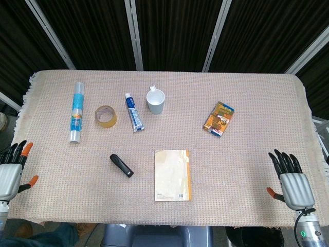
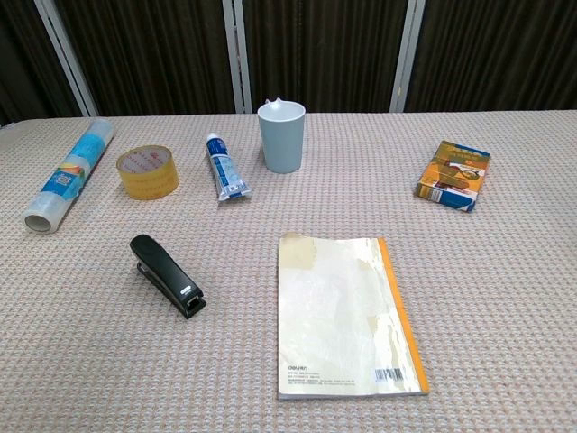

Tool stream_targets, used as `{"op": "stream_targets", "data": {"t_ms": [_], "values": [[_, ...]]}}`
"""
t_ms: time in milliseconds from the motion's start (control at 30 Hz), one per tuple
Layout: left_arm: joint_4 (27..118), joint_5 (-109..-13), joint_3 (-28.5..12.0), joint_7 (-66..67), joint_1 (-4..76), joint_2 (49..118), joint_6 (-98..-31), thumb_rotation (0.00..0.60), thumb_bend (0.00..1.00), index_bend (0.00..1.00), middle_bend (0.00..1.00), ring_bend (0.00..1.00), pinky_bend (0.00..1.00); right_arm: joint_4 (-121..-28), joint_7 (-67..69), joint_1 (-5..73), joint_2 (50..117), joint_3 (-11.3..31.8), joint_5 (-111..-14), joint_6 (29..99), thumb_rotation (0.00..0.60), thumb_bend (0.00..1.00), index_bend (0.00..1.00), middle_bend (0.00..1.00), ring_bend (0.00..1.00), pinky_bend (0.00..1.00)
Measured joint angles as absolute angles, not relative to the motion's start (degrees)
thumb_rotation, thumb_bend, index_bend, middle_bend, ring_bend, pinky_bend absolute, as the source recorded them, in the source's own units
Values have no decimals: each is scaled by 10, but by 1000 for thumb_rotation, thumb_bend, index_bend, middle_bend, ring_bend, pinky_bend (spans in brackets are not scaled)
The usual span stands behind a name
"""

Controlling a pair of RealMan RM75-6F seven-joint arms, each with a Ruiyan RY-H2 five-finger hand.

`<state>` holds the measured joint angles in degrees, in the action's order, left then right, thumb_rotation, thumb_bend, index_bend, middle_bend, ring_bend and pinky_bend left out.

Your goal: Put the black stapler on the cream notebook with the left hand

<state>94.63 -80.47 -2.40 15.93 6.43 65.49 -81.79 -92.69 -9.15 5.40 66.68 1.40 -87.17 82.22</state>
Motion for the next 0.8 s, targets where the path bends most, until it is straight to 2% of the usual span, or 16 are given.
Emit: {"op": "stream_targets", "data": {"t_ms": [333,533,800], "values": [[947,-792,-24,155,69,653,-801,573,240,13,5,5,144,-928,-89,57,666,14,-872,815,600,110,0,0,0,0],[942,-826,-20,124,82,663,-791,576,239,71,93,65,182,-929,-84,58,665,12,-880,818,600,110,0,0,0,0],[912,-833,-34,138,144,729,-718,575,241,124,150,104,193,-932,-72,57,659,8,-892,822,600,109,0,0,0,0]]}}
